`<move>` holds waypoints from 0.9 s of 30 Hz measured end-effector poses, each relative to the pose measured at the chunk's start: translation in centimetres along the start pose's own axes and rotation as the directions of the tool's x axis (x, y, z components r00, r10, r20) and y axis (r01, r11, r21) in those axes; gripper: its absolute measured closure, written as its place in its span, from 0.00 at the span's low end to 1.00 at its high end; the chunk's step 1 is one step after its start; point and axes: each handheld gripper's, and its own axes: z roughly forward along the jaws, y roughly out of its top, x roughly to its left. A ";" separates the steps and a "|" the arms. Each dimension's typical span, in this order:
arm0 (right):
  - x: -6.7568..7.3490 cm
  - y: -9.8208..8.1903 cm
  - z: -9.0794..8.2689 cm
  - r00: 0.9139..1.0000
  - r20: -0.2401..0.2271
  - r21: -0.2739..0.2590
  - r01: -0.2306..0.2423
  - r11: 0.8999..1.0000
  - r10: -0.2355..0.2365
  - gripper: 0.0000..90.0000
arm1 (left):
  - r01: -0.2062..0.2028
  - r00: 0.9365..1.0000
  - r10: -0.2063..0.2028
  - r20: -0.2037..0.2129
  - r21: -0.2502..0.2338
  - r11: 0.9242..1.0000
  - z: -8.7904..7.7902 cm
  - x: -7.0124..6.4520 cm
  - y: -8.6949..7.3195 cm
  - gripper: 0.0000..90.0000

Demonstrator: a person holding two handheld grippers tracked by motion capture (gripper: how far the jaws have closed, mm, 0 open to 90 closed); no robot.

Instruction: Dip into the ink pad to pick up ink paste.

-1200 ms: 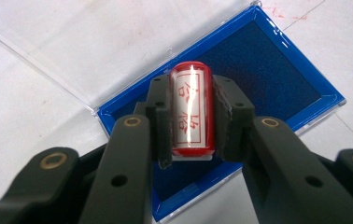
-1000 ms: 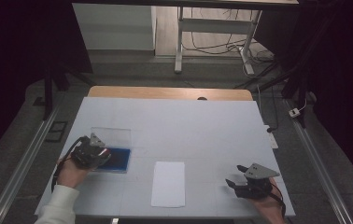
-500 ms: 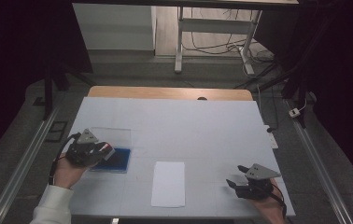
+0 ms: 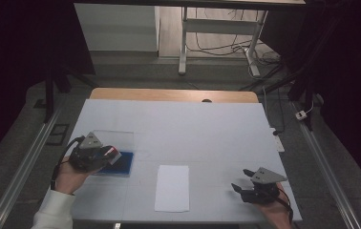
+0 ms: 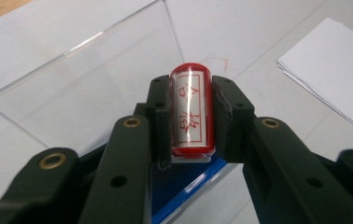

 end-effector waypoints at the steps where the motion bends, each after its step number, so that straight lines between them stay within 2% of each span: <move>1: 0.0 0.0 0.0 1.000 0.000 0.000 0.000 1.000 0.000 0.32 | -0.001 1.000 0.001 0.000 -0.006 1.000 0.0 -0.1 0.0 0.77; 5: 0.1 0.0 0.0 1.000 -0.001 0.001 0.003 1.000 -0.003 0.32 | 0.007 1.000 -0.007 0.001 -0.040 0.999 -0.3 -0.3 0.3 0.77; 9: 0.1 0.0 0.0 1.000 0.000 0.000 0.002 1.000 -0.002 0.32 | 0.007 1.000 -0.007 -0.005 -0.040 0.999 -0.5 -0.8 0.6 0.77; 15: 0.1 0.0 0.0 1.000 0.001 0.000 0.000 1.000 0.000 0.32 | -0.014 0.999 0.017 0.043 -0.065 0.998 -0.5 -2.0 1.4 0.77; 22: 0.0 0.0 0.1 1.000 0.001 0.002 0.002 1.000 -0.002 0.32 | -0.031 0.993 0.044 0.114 -0.117 0.993 -0.9 -3.5 2.3 0.77; 27: 0.0 0.0 0.1 1.000 0.001 0.003 -0.001 1.000 0.001 0.32 | -0.037 0.989 0.054 0.135 -0.125 0.991 -0.8 -4.2 2.8 0.77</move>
